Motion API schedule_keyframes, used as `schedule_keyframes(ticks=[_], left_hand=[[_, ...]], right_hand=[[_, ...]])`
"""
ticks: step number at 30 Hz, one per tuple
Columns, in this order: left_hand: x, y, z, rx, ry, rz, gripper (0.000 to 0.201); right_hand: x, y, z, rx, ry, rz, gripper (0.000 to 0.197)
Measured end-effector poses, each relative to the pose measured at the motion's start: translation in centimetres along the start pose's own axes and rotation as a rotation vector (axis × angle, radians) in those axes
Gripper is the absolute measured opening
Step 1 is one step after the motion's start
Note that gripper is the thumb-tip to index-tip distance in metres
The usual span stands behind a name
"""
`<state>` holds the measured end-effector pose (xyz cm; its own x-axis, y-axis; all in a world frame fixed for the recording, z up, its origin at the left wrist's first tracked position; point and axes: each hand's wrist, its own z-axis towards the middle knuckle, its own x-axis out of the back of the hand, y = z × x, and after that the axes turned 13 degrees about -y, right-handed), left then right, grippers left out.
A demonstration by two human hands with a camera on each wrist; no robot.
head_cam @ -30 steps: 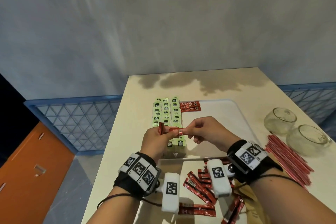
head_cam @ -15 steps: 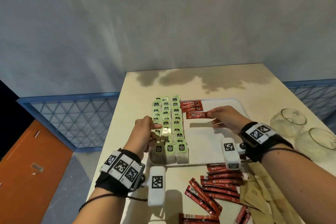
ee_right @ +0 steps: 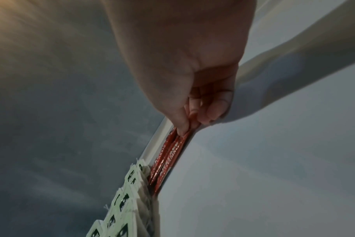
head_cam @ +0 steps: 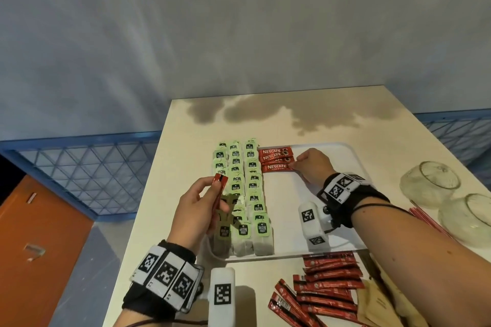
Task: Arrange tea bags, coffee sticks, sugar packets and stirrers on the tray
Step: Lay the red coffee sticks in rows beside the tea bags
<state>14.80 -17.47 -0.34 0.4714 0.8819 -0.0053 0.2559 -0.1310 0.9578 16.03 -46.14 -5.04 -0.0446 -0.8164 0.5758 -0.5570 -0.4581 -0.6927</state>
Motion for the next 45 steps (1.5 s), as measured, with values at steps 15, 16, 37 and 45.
schedule_keyframes(ticks=[15,16,37,45], left_hand=[[-0.6,-0.5,-0.5,0.069,-0.104,-0.107,0.014],[-0.7,-0.4,-0.7,0.064,-0.099,-0.102,0.015],[-3.0,1.5,-5.0,0.253,-0.232,-0.423,0.041],[-3.2,1.2,-6.0,-0.051,-0.099,-0.131,0.02]], right_hand=[[-0.6,0.1,-1.6,-0.003,0.056,0.476,0.027],[-0.7,0.0,-2.6,0.006,0.048,0.539,0.023],[-2.1,-1.8,-16.5,0.477,-0.247,0.63,0.011],[-1.7,-1.7,-17.5,0.464,-0.352,0.534,0.038]])
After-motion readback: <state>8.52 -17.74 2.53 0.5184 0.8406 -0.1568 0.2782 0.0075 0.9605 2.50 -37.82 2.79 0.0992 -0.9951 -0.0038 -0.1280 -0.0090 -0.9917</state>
